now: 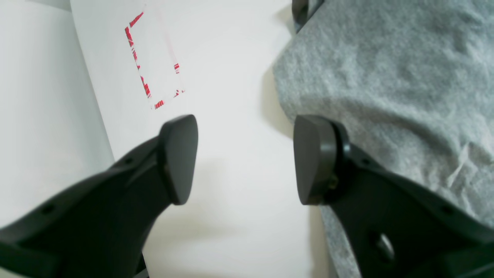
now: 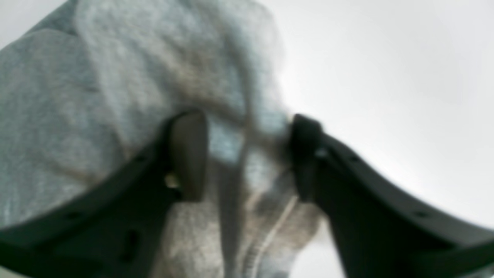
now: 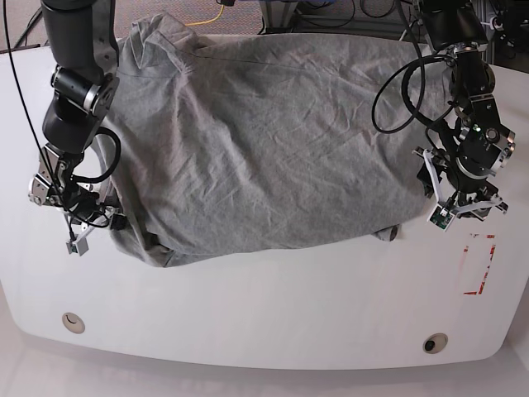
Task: Layout the t-shirt on the table in an organized manner, then fold the t-shirt properly
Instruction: 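Move the left gripper to the shirt hem corner and grasp it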
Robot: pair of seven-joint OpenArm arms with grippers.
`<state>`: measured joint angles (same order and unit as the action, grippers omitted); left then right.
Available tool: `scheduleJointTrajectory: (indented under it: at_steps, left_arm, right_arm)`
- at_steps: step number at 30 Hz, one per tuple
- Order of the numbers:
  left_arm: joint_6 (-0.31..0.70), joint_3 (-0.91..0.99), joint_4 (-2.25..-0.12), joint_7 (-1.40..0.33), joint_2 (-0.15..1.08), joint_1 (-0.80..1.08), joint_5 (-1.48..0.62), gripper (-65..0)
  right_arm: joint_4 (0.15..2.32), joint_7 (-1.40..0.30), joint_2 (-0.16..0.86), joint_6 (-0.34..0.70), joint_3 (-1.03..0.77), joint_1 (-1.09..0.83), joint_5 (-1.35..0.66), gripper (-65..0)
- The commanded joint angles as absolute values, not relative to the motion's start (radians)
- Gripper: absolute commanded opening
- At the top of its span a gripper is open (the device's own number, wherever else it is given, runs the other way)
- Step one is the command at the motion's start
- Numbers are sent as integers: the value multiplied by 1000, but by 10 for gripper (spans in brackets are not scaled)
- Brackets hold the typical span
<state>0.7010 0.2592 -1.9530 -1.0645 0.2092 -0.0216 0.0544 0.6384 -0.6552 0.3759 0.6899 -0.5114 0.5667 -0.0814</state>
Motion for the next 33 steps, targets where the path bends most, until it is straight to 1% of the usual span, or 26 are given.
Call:
scheduleJointTrajectory:
  at_steps: [1,3,4,5,6,14,20,33]
  left_arm:
    - [698,265,-1969,-1050,234,-39,54,-283]
    - [698,272,-1969,-1050,239,-41,54,-283]
    - [698,278,-1969,-1050,239,-41,54,-283]
    - [698,295,-1969,-1050,237,-42,56,-283]
    - [698,305,-1969,-1050,237,-42,56,-283]
    - [698,343,-1963,-1050,232,-48,54,-283]
    - [698,348,-1899,-1050,183,-108,53,-282]
    - [698,366,-1604,-1046,54,-288,53,-283]
  right_arm:
    - [654,-641,374,698,-512,596,-93,-484]
    - [654,-642,372,698,-512,596,-93,-575]
    - [654,-642,372,698,-512,595,-93,-599]
    - [654,-644,371,698,-512,595,-93,-637]
    - [654,-645,371,698,-512,595,-91,-648]
    - [659,-667,374,698,-512,575,-93,-647]
    - [659,-667,375,698,-512,573,-93,-647]
    - [659,-667,374,698,-512,573,-91,-647]
